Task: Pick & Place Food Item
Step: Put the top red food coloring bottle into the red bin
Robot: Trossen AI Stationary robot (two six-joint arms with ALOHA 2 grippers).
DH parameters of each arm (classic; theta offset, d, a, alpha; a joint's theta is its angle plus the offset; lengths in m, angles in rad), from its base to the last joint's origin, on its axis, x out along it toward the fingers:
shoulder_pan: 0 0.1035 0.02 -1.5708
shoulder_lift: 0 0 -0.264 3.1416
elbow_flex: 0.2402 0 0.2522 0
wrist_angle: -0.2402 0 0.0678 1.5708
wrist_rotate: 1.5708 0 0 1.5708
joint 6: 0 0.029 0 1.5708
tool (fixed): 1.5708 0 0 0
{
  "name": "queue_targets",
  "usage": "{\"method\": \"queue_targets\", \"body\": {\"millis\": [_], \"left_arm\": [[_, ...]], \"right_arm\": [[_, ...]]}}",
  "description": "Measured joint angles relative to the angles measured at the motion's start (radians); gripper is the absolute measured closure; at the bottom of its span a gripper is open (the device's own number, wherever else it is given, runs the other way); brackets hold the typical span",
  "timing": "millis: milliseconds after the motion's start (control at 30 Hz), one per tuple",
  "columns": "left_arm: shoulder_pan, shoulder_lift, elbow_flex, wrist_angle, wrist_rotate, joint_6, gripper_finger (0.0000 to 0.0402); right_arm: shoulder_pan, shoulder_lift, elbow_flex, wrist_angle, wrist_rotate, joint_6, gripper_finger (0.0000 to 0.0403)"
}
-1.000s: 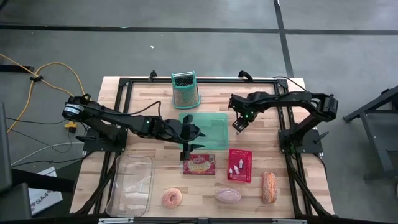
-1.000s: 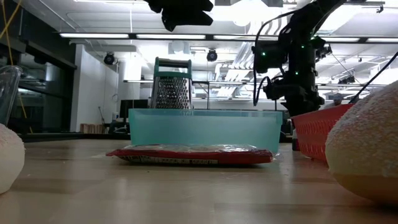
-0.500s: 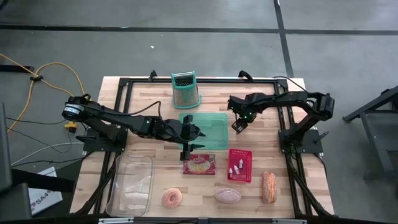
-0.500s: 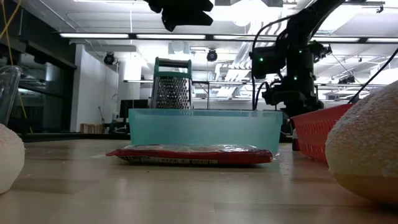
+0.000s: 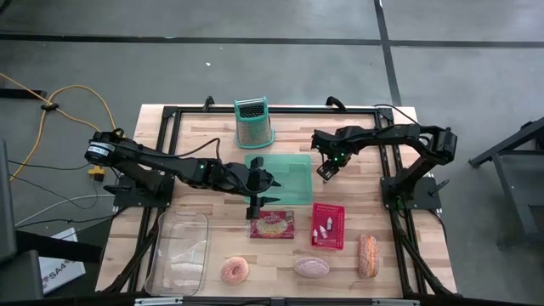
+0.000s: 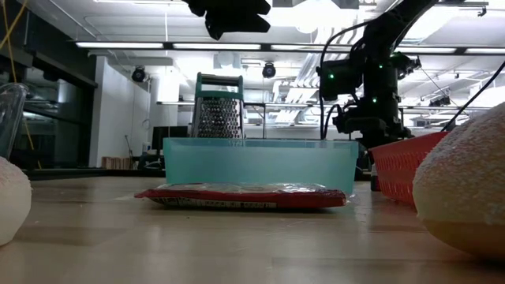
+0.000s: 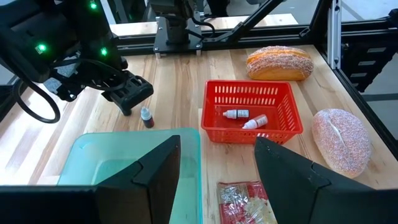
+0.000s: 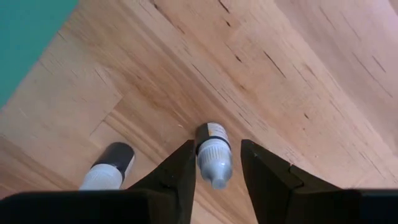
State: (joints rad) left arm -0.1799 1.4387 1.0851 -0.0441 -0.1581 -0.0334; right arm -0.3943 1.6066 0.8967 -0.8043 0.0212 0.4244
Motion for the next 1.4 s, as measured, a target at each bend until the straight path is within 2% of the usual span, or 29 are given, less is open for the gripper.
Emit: {"method": "queue_targets", "body": {"millis": [267, 600, 1133, 1400], "left_arm": [[0.000, 0.000, 0.000, 0.000, 0.000, 0.000, 0.0203], [0.000, 0.000, 0.000, 0.000, 0.000, 0.000, 0.0203], [0.000, 0.000, 0.000, 0.000, 0.000, 0.000, 0.0203], [0.000, 0.000, 0.000, 0.000, 0.000, 0.000, 0.0203]], "right_arm": [[0.000, 0.000, 0.000, 0.000, -0.002, 0.000, 0.0337], [0.000, -0.007, 0.000, -0.005, -0.004, -0.003, 0.0340], [0.044, -0.253, 0.113, -0.261, -0.020, 0.008, 0.0340], [0.108, -0.301, 0.119, -0.315, -0.002, 0.070, 0.0340]]}}
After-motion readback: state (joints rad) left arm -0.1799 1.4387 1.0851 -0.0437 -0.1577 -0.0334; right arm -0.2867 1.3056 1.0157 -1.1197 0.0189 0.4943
